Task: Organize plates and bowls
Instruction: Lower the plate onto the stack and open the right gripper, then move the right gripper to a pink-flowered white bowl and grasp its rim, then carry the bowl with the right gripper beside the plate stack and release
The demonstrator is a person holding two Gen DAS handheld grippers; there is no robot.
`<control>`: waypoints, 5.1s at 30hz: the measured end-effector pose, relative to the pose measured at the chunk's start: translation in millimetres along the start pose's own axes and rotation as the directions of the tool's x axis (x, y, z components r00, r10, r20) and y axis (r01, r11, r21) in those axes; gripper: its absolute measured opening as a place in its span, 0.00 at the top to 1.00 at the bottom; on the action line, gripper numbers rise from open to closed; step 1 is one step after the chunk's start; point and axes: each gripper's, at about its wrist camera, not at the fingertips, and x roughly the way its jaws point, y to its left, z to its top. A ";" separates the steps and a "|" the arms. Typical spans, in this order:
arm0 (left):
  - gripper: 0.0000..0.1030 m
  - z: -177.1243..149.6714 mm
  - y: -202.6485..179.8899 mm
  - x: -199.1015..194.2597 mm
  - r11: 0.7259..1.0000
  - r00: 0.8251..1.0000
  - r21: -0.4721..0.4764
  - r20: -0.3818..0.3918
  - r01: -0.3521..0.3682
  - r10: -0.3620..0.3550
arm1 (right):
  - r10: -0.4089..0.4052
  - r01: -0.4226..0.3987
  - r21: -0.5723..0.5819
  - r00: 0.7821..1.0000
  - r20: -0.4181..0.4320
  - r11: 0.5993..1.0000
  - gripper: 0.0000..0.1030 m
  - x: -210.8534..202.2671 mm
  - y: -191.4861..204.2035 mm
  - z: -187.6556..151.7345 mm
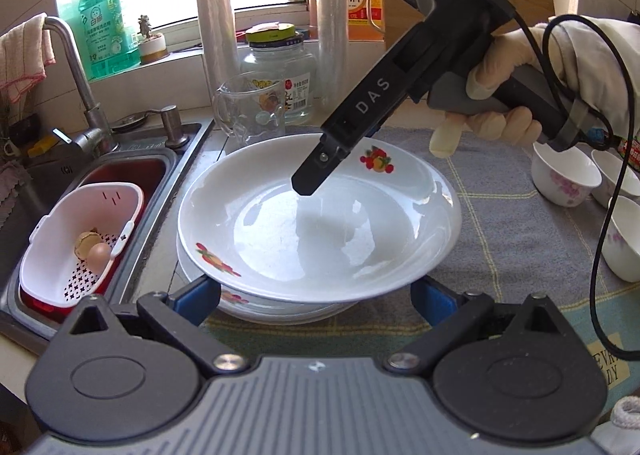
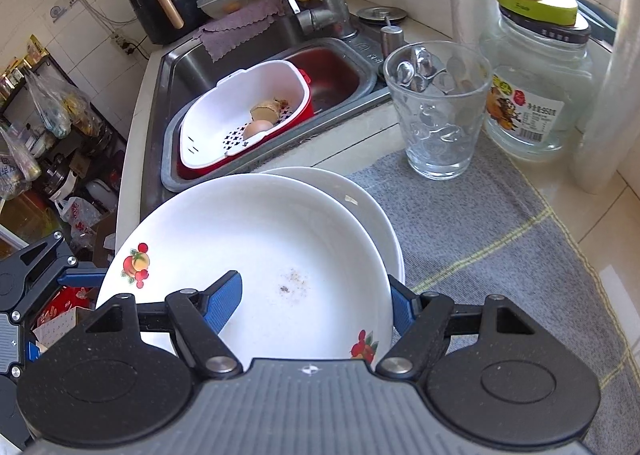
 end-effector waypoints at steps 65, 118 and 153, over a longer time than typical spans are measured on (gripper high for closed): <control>0.02 -2.3 30.5 21.2 0.997 0.998 0.051 0.003 0.063 -0.063 | -0.157 0.154 0.067 0.986 0.048 0.986 0.00 -8.1 25.0 -24.2; 0.01 51.8 -163.5 75.0 0.787 0.871 0.439 0.021 0.433 -0.491 | -0.722 0.585 0.520 0.686 0.091 0.622 0.00 -176.0 8.6 -256.3; 0.19 72.1 -225.2 135.9 0.703 0.820 0.473 -0.080 0.531 -0.566 | -0.433 0.362 0.451 0.899 0.061 0.816 0.22 -166.1 -127.5 -241.3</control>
